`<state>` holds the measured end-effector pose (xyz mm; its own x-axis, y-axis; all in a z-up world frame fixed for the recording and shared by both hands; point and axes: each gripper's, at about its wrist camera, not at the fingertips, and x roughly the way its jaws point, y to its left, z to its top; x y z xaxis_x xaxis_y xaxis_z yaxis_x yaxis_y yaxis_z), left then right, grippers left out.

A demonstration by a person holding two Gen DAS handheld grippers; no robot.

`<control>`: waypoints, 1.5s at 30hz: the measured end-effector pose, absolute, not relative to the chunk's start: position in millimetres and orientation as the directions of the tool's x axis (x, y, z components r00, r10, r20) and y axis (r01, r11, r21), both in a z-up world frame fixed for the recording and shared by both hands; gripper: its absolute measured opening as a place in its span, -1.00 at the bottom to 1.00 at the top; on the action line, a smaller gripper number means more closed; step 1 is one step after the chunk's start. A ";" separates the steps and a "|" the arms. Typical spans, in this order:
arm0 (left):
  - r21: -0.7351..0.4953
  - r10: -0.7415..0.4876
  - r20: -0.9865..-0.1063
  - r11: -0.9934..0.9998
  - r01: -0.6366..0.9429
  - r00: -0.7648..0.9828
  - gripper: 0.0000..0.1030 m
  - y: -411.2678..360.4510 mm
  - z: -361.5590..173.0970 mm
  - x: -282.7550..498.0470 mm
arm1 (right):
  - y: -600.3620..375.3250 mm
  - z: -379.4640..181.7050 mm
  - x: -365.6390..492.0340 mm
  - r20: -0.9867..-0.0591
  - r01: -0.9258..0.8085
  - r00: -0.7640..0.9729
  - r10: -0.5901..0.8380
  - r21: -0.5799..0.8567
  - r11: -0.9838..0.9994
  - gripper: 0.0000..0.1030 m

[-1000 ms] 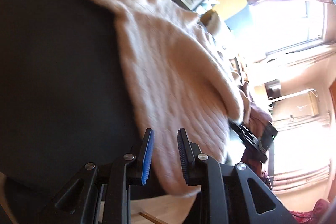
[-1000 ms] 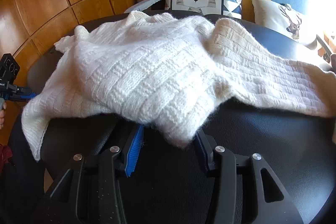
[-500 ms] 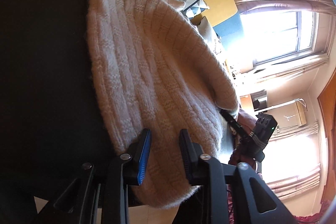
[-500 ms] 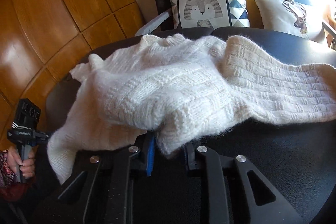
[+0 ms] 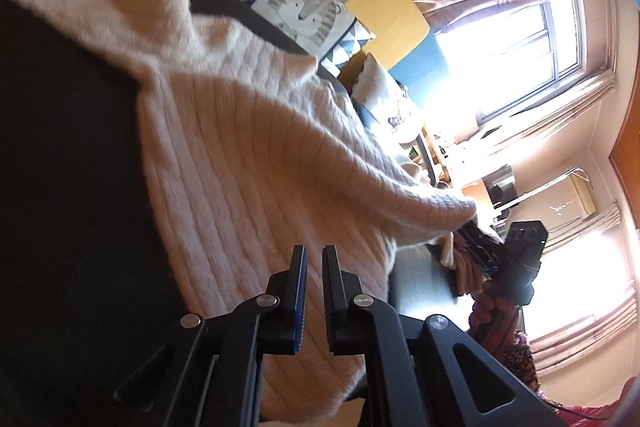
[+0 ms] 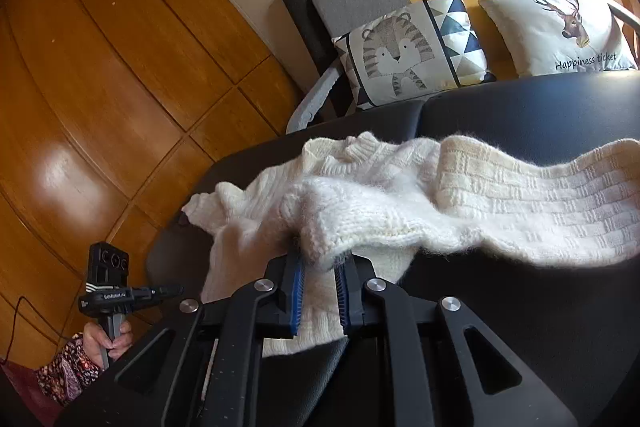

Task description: Fold clothes

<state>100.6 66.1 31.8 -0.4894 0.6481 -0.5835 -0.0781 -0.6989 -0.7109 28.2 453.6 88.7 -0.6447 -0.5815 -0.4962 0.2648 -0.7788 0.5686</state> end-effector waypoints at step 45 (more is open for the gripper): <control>-0.456 0.447 -0.802 -0.886 -0.077 -0.396 -0.86 101.0 -11.8 93.2 | 375.2 15.5 2.7 -0.770 0.456 -0.604 -0.203 -0.126 -0.881 0.27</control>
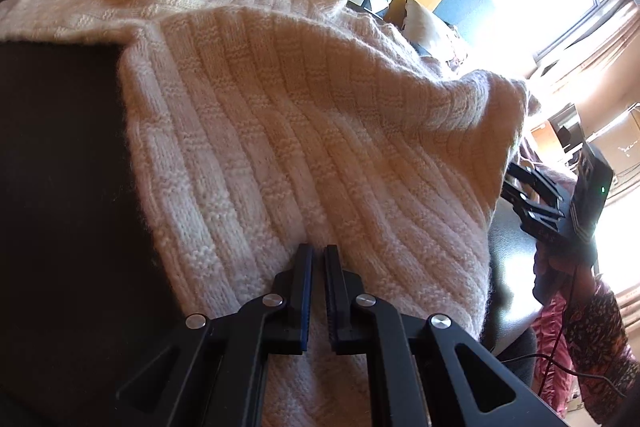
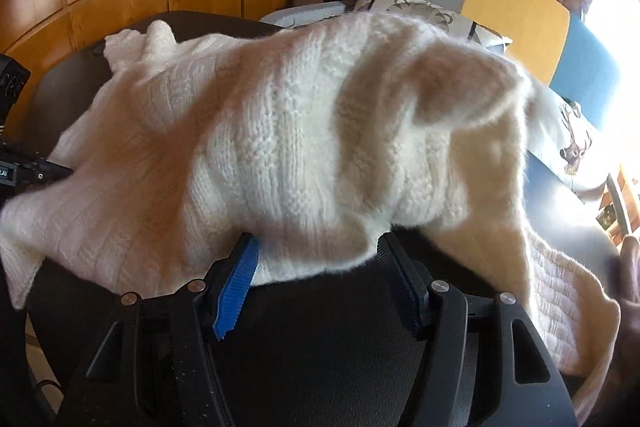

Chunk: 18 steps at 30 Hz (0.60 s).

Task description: Fold clothes

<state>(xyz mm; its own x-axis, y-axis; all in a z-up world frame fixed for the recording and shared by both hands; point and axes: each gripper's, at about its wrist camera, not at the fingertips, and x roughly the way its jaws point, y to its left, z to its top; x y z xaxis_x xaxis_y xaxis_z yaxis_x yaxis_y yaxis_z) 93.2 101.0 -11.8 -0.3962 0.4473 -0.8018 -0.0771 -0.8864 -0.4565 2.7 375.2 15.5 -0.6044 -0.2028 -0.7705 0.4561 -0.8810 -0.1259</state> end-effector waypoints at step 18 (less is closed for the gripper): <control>-0.476 0.425 -0.799 -0.880 0.015 -0.425 -0.86 103.2 -12.5 103.1 | 405.3 56.5 25.3 -0.715 0.355 -0.556 -0.423 0.256 -0.899 -0.73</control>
